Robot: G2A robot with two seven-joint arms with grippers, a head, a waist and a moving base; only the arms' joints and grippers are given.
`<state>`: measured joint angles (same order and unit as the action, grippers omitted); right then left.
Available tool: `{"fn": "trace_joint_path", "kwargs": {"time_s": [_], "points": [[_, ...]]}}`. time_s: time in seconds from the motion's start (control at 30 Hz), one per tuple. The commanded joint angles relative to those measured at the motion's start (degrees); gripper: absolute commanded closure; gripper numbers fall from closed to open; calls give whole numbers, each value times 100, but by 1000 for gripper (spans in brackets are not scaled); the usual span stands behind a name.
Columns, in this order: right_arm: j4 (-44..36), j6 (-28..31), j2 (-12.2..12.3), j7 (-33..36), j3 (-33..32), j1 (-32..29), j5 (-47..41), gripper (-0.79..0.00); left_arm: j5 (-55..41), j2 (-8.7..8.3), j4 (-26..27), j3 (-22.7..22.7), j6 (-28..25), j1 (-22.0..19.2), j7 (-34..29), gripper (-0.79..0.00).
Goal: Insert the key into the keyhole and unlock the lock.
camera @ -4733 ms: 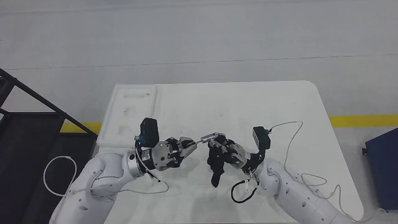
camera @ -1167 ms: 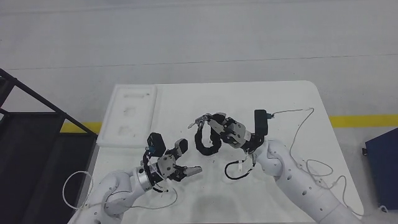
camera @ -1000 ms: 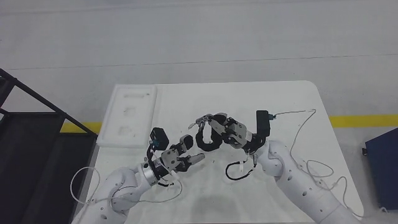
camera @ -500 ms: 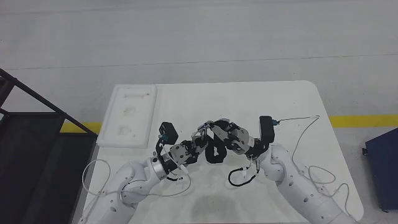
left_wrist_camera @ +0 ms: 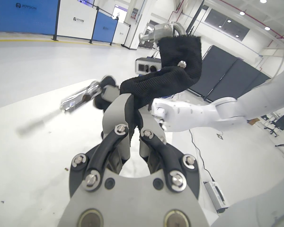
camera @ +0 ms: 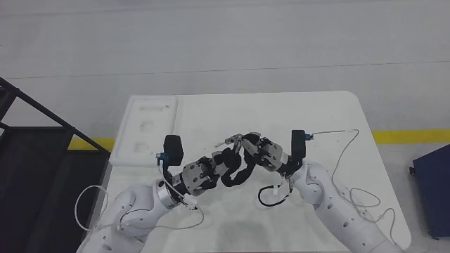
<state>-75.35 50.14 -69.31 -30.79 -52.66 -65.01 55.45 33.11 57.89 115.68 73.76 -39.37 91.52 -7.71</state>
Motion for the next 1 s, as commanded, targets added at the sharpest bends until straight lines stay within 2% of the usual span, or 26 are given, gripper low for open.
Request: {"fn": "trace_joint_path", "kwargs": {"time_s": [0.0, 0.27, 0.5, 0.73, 0.87, 0.97], "points": [[55, -75, -5, 89, -24, -1, 30, 0, -287, -29, 288, 176, -87, 152, -83, 0], [144, -230, -32, 339, -81, -76, -14, 0, -1002, -105, 1047, 807, -256, 494, -334, 0], [196, -476, -35, 474, -222, -162, 0, 0, -1265, -133, 1520, 1147, -434, 816, -417, 0], [42, -880, 34, 288, -629, -344, 339, 0, -1588, -206, 1436, 1287, -145, 1380, -1312, 0], [-13, -1054, 66, 103, -902, -567, 131, 0, -2394, -247, 1127, 1069, 330, 1732, -1991, 0], [-108, -1199, 94, 74, -1085, -708, 137, 0, -2729, -277, 956, 949, 565, 1753, -2496, 0]]}}
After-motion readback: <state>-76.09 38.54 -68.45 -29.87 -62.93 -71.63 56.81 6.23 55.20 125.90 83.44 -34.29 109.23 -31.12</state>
